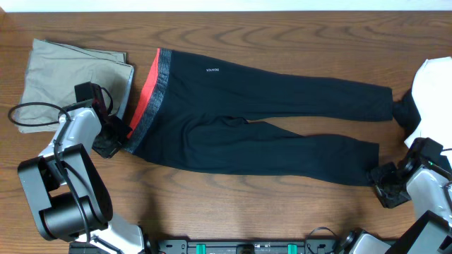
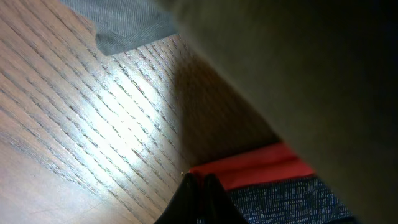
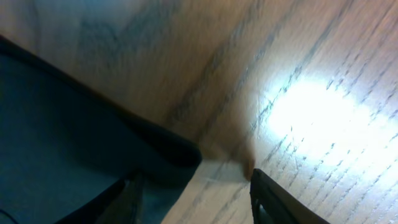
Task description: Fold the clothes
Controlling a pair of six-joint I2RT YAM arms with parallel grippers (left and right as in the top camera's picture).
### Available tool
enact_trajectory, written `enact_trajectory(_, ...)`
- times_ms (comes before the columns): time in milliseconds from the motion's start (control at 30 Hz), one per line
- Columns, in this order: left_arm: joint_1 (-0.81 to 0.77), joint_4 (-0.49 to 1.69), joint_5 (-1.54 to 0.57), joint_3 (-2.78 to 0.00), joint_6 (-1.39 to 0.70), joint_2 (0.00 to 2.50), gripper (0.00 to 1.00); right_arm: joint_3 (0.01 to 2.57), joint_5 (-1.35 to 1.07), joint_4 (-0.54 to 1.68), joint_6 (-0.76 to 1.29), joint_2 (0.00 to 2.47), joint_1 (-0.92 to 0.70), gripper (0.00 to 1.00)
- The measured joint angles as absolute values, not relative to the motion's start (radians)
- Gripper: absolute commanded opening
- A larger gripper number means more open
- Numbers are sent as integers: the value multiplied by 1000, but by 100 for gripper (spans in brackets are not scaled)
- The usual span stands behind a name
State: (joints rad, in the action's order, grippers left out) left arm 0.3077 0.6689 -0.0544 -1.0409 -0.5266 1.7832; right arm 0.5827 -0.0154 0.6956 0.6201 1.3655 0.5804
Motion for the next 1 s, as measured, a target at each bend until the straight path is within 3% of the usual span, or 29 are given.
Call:
enact_trajectory(200, 308, 669, -54, -1041, -527, 1783, 6, 580, -19, 677, 619, 1365, 580, 39)
enact_trajectory(567, 308, 669, -54, -1041, -520, 1783, 6, 580, -24, 665, 624, 1365, 580, 3)
enact_trajectory(1000, 308, 703, -72, -1038, -466, 1691, 6, 601, -24, 700, 651, 1365, 580, 1)
